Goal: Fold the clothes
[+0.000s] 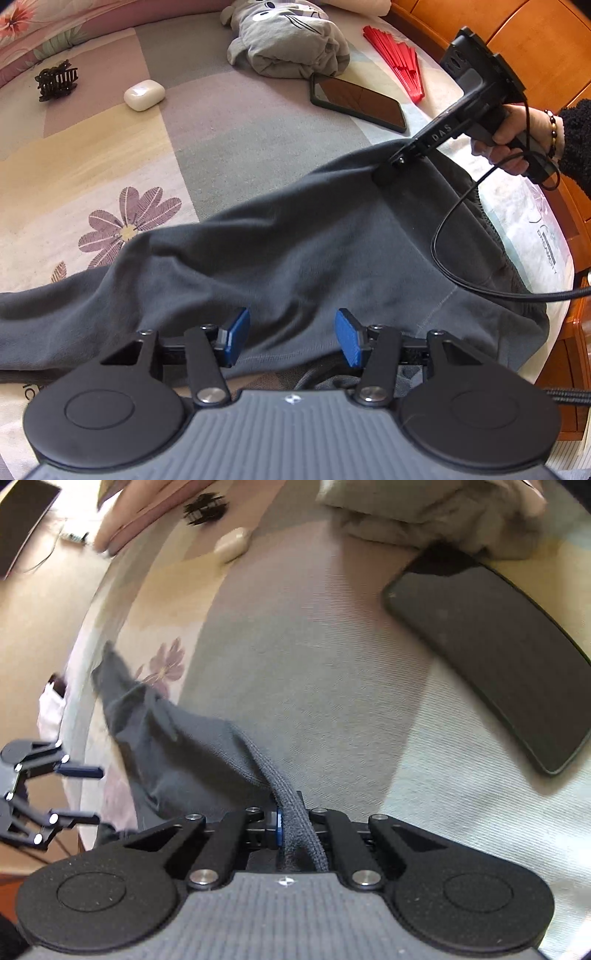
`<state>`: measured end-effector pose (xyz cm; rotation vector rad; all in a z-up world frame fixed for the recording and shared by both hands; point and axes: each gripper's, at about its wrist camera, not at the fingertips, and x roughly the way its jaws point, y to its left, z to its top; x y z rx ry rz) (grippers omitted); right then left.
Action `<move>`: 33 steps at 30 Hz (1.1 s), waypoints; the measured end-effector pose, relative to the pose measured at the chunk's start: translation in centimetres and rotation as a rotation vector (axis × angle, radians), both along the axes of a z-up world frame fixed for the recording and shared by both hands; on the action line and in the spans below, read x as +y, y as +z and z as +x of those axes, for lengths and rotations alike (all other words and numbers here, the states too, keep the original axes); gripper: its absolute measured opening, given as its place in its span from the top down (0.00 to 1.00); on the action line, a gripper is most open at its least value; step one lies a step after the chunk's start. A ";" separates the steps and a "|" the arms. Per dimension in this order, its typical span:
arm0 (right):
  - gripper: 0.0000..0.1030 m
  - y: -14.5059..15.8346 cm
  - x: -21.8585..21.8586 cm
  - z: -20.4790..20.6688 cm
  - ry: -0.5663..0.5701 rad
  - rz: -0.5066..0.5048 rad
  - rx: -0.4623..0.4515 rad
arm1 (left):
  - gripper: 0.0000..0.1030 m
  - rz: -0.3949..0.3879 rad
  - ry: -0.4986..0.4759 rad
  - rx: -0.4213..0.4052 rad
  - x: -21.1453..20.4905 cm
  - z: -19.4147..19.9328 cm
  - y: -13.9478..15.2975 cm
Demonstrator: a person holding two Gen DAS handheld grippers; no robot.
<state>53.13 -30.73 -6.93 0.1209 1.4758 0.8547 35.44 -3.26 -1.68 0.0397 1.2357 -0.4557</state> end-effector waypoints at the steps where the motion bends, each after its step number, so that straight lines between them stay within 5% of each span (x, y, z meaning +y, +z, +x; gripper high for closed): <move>1: 0.91 -0.3 0.2 0.0 -0.003 -0.007 0.005 | 0.50 0.004 -0.001 0.001 0.0 0.0 -0.1; 10: 0.62 3.2 -5.3 -0.3 -0.170 0.025 -0.089 | 0.50 0.008 -0.014 0.009 -0.4 0.1 -0.5; 17: 0.53 2.5 -11.8 -2.5 -0.183 -0.155 -0.120 | 0.50 -0.007 -0.047 0.010 -1.6 0.6 -1.0; 21: 0.52 0.5 -10.0 -4.7 -0.063 -0.244 -0.177 | 0.50 -0.005 -0.066 0.014 -2.5 0.8 -1.3; 22: 0.55 0.5 -9.8 -4.9 -0.055 -0.257 -0.190 | 0.50 -0.004 -0.072 0.015 -2.6 0.9 -1.4; 24: 0.97 0.7 -9.4 -5.2 -0.044 -0.283 -0.215 | 0.50 0.003 -0.081 0.021 -2.9 0.9 -1.6; 33: 0.97 1.8 -9.3 -5.6 -0.078 -0.392 -0.299 | 0.50 0.017 -0.081 0.008 -3.2 0.9 -1.2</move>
